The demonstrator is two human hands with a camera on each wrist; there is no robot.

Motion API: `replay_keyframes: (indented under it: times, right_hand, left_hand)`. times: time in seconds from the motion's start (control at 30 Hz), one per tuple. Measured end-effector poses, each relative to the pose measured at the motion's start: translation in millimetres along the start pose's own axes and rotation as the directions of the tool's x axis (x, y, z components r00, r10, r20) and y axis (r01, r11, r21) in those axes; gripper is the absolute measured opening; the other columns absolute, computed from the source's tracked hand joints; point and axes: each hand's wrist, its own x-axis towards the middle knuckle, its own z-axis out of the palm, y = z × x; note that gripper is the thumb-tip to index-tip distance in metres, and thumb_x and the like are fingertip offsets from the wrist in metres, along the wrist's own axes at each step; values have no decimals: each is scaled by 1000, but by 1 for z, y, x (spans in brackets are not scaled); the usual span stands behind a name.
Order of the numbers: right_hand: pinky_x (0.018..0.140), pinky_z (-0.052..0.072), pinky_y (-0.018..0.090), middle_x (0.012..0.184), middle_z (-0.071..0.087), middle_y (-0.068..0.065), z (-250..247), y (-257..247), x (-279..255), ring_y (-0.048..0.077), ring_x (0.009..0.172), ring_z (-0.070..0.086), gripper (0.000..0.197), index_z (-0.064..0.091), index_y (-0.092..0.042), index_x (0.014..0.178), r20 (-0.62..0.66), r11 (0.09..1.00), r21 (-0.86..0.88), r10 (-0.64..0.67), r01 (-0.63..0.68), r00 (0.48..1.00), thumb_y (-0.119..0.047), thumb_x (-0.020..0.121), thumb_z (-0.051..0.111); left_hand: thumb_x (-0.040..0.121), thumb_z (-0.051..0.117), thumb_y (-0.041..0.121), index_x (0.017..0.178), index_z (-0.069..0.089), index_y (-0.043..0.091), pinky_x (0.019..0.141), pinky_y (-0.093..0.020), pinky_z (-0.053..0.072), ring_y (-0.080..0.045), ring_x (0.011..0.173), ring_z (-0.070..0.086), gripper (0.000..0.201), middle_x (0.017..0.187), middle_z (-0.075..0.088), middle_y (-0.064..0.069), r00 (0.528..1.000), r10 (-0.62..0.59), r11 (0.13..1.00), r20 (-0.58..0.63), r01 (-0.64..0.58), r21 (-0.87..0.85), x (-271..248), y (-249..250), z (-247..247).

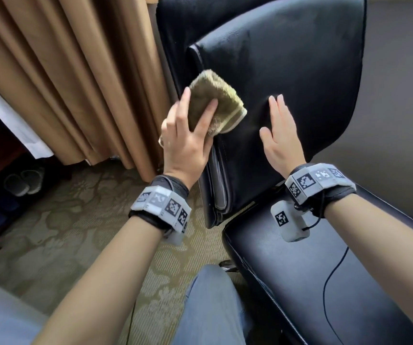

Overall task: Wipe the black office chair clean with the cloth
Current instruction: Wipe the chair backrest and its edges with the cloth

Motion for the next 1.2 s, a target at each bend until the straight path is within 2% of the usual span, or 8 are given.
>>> replay_keyframes:
  times: [0.2,0.47,0.57,0.7,0.87,1.03,1.13,1.2]
  right_hand:
    - [108,-4,17,157,0,8,7,-6,0,23,144,-3,60,9,-12,149,-35,1000,1,-4,4,999,-14,96,38]
    - [110,-3,19,157,3,11,8,-4,-1,23,144,0,60,11,-10,149,-55,1000,10,-19,19,998,-10,93,35]
    - [110,-2,18,157,3,10,8,-4,-3,22,145,0,60,12,-11,149,-60,1000,18,-16,17,998,-10,93,35]
    - [108,-6,13,157,2,9,11,0,-5,22,144,-1,60,11,-11,149,-57,999,17,-30,31,998,-9,93,35]
    - [107,-6,13,157,1,9,14,3,-5,23,144,-2,62,10,-11,149,-58,999,33,-32,34,998,-7,92,35]
    - [105,-9,6,157,1,10,16,3,-5,24,144,-2,61,10,-10,149,-71,999,13,-45,46,996,-10,93,35]
    - [108,-6,14,157,1,10,15,3,-5,23,144,-2,61,10,-10,149,-70,999,6,-45,45,997,-12,93,35]
    - [108,-5,14,157,1,10,15,4,-6,23,144,-2,61,10,-10,149,-71,999,1,-45,45,996,-11,93,36]
  left_hand:
    - [84,48,17,134,32,18,102,-49,34,-33,118,30,52,141,29,-28,957,-220,940,189,260,-222,-55,38,7]
    - [87,48,44,137,30,16,96,-44,35,-30,121,32,60,138,40,-29,939,-328,938,105,337,-83,-20,56,12]
    - [86,58,20,133,41,6,104,-44,37,-32,126,33,52,137,44,-27,971,-237,964,21,238,-122,-12,52,16]
    - [89,47,-5,130,40,16,105,-38,38,-30,120,41,47,133,51,-21,990,-125,977,-59,112,-183,-23,38,16]
    - [78,41,-18,132,40,23,103,-38,39,-30,115,39,68,142,32,-11,975,-222,955,-5,217,-202,-58,30,11]
    - [83,46,25,135,33,28,102,-52,35,-36,124,29,54,148,18,-8,915,-375,877,148,401,-263,-56,56,12]
    - [91,39,51,134,36,32,94,-52,41,-34,121,34,47,147,19,-3,882,-455,852,119,470,-229,-47,63,15]
    - [95,30,53,131,44,33,90,-51,45,-32,117,38,43,145,26,-4,860,-503,833,82,508,-218,-43,65,18]
